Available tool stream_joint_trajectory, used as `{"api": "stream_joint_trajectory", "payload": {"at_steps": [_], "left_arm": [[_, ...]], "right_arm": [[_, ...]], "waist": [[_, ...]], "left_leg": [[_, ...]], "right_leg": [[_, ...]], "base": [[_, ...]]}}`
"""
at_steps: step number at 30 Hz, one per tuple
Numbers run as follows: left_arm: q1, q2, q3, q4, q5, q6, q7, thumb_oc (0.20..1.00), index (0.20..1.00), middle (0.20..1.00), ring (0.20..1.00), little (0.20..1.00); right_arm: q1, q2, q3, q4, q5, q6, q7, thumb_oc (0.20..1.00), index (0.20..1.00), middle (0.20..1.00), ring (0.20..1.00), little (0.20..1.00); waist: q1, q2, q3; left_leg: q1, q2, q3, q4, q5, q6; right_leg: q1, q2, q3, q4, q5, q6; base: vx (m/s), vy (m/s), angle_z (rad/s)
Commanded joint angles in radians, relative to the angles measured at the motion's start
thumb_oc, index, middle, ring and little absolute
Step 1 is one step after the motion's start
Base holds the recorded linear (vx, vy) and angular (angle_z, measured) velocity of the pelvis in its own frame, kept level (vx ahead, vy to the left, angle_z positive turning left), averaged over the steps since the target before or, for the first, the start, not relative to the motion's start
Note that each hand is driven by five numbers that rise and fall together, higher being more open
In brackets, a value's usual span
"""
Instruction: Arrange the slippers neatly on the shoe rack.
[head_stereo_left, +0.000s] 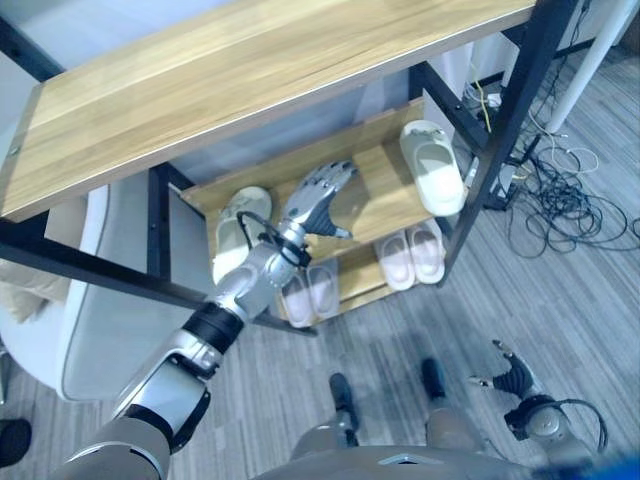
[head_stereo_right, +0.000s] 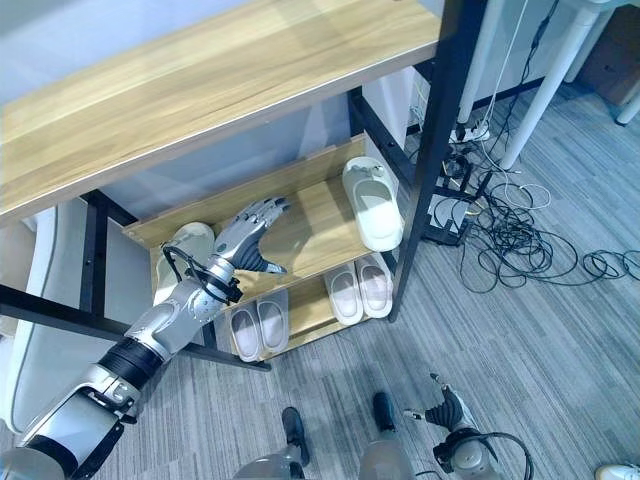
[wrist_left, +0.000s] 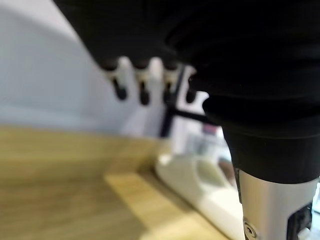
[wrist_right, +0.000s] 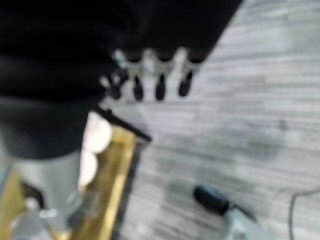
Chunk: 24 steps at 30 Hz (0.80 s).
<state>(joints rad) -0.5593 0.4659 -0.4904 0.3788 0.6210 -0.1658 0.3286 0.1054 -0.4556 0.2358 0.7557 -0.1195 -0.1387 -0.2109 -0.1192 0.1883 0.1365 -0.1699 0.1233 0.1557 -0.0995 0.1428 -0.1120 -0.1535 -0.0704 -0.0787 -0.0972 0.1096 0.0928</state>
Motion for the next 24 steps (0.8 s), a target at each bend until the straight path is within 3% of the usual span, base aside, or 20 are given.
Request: {"api": "stream_joint_trajectory", "payload": {"at_steps": [1, 9, 24], "left_arm": [[-0.020, 0.068, 0.055, -0.023, 0.011, 0.019, 0.068, 1.000, 1.000, 1.000, 1.000, 1.000], [-0.048, 0.117, 0.043, -0.003, -0.006, 0.013, 0.023, 1.000, 1.000, 1.000, 1.000, 1.000], [-0.332, 0.221, -0.147, 0.245, 0.017, 0.032, 0.006, 1.000, 1.000, 1.000, 1.000, 1.000]], "right_arm": [[-0.008, 0.025, 0.002, -0.001, 0.024, -0.018, -0.018, 1.000, 1.000, 1.000, 1.000, 1.000], [0.003, 0.019, -0.005, -0.012, 0.026, -0.010, -0.007, 1.000, 1.000, 1.000, 1.000, 1.000], [-0.014, -0.017, 0.035, -0.019, 0.017, -0.024, 0.004, 1.000, 1.000, 1.000, 1.000, 1.000]], "waist": [[0.013, -0.043, -0.013], [0.015, -0.044, -0.020], [-0.002, -0.060, -0.022]], "left_leg": [[0.001, -0.011, -0.061, 0.012, -0.047, -0.040], [-0.002, -0.012, -0.067, 0.012, -0.047, -0.039], [-0.065, -0.003, -0.070, 0.012, -0.033, -0.039]], "right_leg": [[0.002, -0.067, -0.027, 0.019, -0.083, 0.057], [0.006, -0.065, -0.032, 0.016, -0.084, 0.058], [-0.069, -0.061, -0.026, 0.029, -0.068, 0.067]], "base": [[0.03, -0.031, 0.01], [0.01, 0.000, 0.07], [-0.01, -0.004, 0.00]]}}
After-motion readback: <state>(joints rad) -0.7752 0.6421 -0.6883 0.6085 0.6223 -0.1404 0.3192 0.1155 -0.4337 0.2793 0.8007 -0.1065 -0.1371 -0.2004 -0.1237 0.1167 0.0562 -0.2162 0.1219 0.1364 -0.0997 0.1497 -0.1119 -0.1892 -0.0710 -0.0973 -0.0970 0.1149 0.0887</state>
